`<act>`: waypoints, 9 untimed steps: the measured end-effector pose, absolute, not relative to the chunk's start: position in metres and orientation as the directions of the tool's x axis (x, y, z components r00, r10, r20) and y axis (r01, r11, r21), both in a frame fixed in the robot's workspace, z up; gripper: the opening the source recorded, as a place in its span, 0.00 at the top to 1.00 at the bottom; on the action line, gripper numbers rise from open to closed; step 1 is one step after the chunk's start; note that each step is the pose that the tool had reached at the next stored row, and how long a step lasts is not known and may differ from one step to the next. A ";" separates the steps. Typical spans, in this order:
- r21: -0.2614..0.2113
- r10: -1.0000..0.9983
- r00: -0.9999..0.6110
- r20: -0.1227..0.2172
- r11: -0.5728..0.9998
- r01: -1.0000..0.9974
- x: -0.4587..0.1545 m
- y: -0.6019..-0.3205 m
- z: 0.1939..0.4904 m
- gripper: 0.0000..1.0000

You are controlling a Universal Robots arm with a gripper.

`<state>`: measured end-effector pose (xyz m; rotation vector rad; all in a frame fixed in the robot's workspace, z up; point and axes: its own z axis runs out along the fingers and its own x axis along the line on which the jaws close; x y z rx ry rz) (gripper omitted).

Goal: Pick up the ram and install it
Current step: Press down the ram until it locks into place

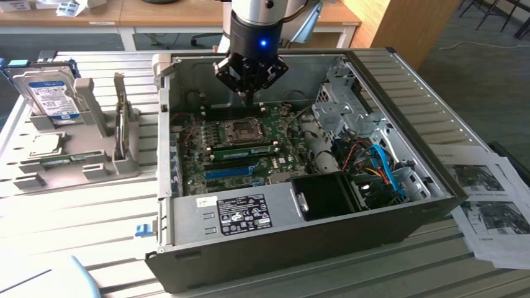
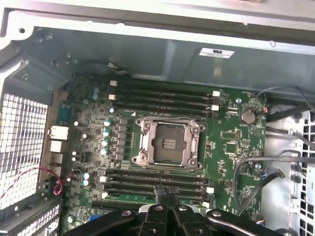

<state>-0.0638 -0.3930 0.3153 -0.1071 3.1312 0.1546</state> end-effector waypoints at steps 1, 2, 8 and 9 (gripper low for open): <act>0.098 -0.068 -0.998 -0.008 0.993 -0.068 -0.064 -0.393 0.315 0.91; 0.098 -0.067 -0.998 -0.008 0.993 -0.068 -0.064 -0.393 0.315 0.91; 0.093 -0.067 -0.998 -0.008 0.993 -0.068 -0.064 -0.393 0.315 0.91; 0.092 -0.067 -0.998 -0.008 0.993 -0.068 -0.064 -0.393 0.315 0.91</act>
